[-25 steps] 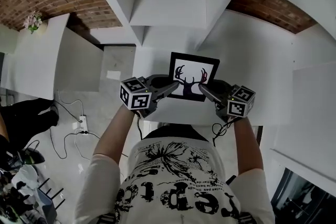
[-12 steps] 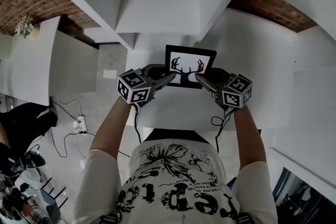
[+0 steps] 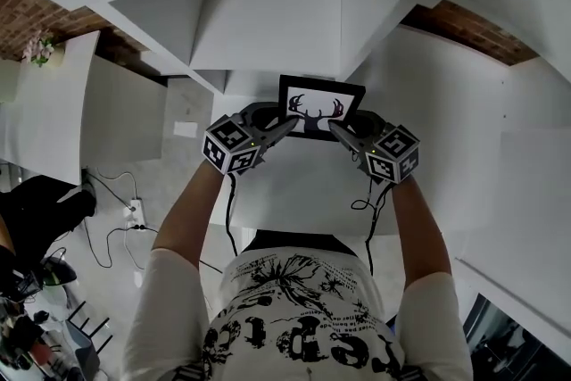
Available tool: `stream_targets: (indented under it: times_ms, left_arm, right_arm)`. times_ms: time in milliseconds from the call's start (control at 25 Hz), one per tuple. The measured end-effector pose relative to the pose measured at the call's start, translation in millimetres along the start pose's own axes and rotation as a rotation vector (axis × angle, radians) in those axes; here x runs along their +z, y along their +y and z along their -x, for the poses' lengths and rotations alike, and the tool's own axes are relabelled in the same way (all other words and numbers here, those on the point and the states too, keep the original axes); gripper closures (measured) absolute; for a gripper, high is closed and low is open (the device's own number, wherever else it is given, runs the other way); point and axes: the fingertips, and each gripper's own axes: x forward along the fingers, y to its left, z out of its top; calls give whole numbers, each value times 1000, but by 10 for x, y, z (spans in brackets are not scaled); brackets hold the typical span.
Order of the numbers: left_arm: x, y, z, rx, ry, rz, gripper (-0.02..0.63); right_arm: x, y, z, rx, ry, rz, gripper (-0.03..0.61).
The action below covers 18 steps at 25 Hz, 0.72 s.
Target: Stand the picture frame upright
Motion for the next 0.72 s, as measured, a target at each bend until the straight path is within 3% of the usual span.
stream_targets:
  times_ms: [520, 720]
  left_arm:
    - [-48, 154, -111, 42, 62, -84, 486]
    - [-52, 267, -172, 84, 71, -134, 472]
  right_arm:
    - [-86, -173, -151, -76, 97, 108, 465]
    - [-121, -274, -238, -129, 145, 101, 456]
